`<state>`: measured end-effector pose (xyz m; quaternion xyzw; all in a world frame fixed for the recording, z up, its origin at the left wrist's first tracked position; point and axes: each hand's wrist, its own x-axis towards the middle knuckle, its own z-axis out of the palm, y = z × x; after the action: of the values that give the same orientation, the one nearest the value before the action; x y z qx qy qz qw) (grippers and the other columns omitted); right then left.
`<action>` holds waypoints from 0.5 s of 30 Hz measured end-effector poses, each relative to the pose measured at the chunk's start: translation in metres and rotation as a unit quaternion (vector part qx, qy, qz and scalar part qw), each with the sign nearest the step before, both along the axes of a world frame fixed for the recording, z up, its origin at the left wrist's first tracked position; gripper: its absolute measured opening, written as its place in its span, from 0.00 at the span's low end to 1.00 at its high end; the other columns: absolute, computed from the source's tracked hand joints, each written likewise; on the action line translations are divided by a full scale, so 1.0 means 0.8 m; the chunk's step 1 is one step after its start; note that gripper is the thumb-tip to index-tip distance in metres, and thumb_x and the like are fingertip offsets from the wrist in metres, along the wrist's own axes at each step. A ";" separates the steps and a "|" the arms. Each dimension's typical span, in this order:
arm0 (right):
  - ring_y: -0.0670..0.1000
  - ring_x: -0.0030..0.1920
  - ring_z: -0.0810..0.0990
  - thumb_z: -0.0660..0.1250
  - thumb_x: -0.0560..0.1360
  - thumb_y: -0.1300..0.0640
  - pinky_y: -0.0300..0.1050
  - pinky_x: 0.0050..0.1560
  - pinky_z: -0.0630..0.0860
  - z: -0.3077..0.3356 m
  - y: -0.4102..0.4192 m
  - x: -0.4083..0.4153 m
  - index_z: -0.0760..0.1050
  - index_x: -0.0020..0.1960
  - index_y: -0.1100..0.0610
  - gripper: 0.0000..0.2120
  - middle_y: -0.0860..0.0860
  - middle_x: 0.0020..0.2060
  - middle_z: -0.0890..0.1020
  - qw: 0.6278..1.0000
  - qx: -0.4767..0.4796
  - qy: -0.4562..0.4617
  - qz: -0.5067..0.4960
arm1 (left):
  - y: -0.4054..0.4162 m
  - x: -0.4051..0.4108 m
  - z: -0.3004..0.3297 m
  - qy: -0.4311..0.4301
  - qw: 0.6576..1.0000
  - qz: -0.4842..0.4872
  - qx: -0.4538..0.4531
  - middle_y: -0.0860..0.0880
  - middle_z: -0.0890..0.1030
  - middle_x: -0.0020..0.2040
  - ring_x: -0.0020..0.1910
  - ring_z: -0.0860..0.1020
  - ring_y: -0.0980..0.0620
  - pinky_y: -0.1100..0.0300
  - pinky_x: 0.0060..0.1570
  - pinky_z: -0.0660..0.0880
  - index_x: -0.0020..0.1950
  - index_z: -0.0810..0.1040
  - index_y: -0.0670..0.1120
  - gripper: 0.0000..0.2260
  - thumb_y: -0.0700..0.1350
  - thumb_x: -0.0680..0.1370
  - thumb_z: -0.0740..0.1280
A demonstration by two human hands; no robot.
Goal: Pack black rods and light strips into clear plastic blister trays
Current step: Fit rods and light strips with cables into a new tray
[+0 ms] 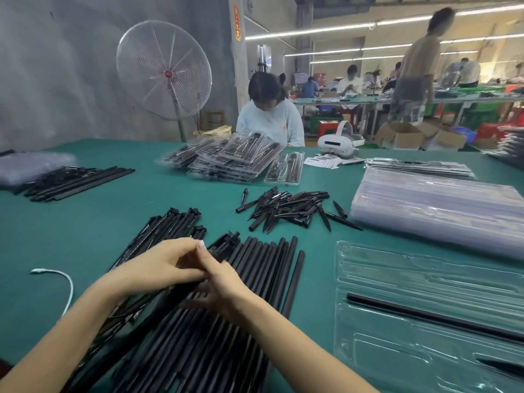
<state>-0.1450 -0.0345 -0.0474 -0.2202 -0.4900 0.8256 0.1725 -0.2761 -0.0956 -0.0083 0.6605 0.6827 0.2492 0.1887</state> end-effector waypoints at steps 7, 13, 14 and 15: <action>0.57 0.51 0.82 0.58 0.78 0.38 0.45 0.39 0.82 0.007 -0.028 -0.004 0.72 0.58 0.57 0.23 0.63 0.57 0.79 1.000 0.000 -0.023 -0.021 | -0.038 -0.069 -0.029 0.017 0.992 0.122 -0.034 0.52 0.75 0.63 0.62 0.74 0.52 0.61 0.60 0.70 0.64 0.73 0.53 0.18 0.56 0.76 0.67; 0.53 0.37 0.82 0.60 0.80 0.48 0.47 0.35 0.82 0.012 -0.042 0.010 0.73 0.50 0.58 0.13 0.57 0.44 0.81 0.990 0.090 0.107 -0.012 | -0.060 -0.074 -0.073 0.171 0.944 0.108 -0.260 0.62 0.32 0.70 0.69 0.34 0.62 0.46 0.72 0.32 0.63 0.25 0.48 0.47 0.81 0.63 0.38; 0.54 0.36 0.83 0.60 0.81 0.50 0.48 0.33 0.82 0.013 -0.040 0.013 0.74 0.50 0.59 0.13 0.57 0.43 0.83 0.986 0.097 0.132 -0.042 | -0.062 -0.074 -0.074 0.182 0.943 0.105 -0.258 0.63 0.31 0.68 0.69 0.33 0.63 0.46 0.71 0.32 0.64 0.25 0.48 0.55 0.84 0.52 0.33; 0.55 0.35 0.83 0.59 0.81 0.51 0.47 0.31 0.81 0.015 -0.036 0.016 0.75 0.48 0.59 0.13 0.57 0.41 0.84 0.980 0.101 0.150 -0.089 | -0.065 -0.080 -0.075 0.188 0.944 0.094 -0.255 0.64 0.32 0.68 0.70 0.32 0.62 0.46 0.72 0.32 0.66 0.26 0.48 0.58 0.84 0.47 0.30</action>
<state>-0.1326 -0.0637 -0.0355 -0.1184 -0.5176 0.7772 0.3378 -0.3397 -0.1474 -0.0681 0.5578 0.8056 -0.0451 0.1945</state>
